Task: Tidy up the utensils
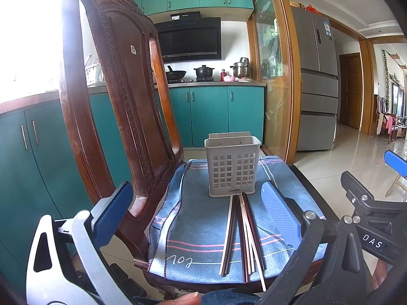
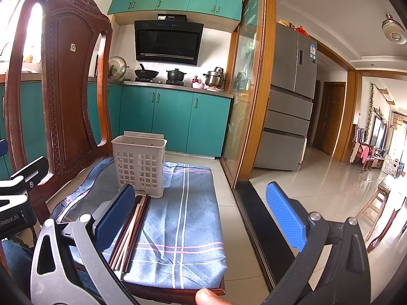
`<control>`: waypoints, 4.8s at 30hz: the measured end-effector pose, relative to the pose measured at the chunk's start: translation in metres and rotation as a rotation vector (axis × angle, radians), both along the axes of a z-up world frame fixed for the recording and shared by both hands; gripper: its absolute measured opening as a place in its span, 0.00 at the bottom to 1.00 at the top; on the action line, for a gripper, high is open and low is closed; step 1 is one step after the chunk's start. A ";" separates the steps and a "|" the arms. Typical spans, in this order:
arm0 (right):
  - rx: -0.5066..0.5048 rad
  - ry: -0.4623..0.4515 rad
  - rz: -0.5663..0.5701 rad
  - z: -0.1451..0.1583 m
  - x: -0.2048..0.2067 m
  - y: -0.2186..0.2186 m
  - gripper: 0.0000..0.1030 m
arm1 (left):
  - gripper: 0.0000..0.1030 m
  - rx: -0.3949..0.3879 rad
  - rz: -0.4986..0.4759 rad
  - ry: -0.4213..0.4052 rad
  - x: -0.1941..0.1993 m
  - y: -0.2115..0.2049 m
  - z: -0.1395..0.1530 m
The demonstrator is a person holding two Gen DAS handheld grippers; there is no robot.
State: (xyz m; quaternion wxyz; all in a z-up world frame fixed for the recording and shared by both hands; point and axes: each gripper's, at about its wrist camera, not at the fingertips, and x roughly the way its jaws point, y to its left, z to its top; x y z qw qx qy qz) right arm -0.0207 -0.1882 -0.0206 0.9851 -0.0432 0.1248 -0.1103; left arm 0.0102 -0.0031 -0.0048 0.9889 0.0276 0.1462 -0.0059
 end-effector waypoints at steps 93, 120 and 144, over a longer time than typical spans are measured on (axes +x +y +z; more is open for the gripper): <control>0.454 0.727 0.186 -0.143 0.218 -0.038 0.13 | 0.15 -0.271 -0.299 0.792 0.229 -0.011 -0.154; 0.386 0.728 0.149 -0.139 0.246 -0.042 0.18 | 0.36 -0.230 -0.116 0.759 0.224 0.022 -0.150; 0.481 0.693 0.223 -0.116 0.235 -0.027 0.08 | 0.48 -0.203 -0.166 0.697 0.211 0.008 -0.127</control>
